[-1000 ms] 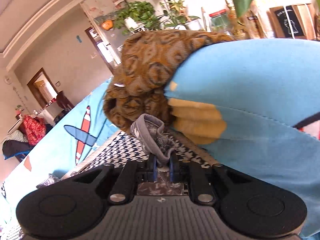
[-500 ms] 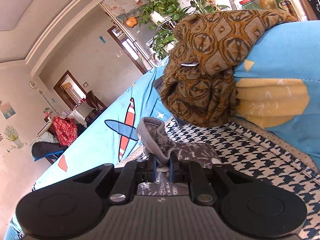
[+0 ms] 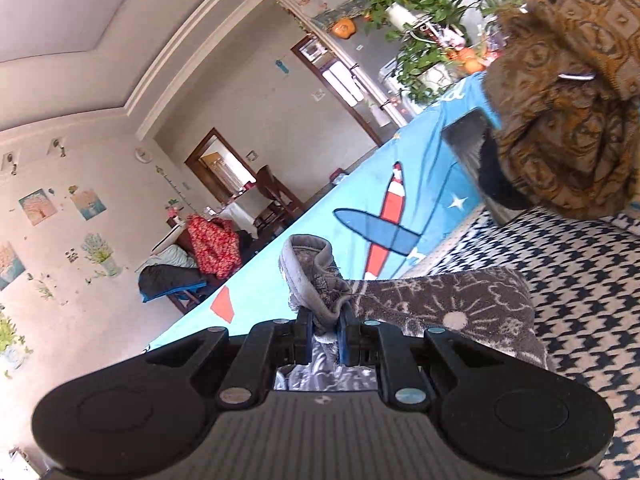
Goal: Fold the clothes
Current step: 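Carry the sleeve with the right tool across the jacket body and lay it down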
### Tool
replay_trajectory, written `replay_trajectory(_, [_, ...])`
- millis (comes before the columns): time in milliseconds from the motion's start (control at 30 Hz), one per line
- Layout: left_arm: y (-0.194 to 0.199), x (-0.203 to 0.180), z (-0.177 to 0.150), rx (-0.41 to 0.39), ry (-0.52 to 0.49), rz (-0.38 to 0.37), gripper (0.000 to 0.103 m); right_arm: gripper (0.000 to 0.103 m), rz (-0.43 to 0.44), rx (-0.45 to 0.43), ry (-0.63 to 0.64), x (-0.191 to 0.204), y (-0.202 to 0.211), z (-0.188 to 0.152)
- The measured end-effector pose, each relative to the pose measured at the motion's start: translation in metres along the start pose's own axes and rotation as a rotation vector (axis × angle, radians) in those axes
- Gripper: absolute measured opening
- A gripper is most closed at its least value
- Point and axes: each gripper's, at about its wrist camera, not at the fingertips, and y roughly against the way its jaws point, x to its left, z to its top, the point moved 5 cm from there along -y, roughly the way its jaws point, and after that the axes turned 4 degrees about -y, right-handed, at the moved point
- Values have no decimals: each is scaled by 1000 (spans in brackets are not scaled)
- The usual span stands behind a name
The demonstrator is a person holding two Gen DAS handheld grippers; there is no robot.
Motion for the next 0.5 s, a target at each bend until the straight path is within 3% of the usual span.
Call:
replay_trajectory(233, [13,21,7,-71,-14,131,103,13,119,99,82,50,-34,-45])
replay_trajectory(500, [20,60,8,-80,92,202,103,13,206,224,168,91,-68,-103])
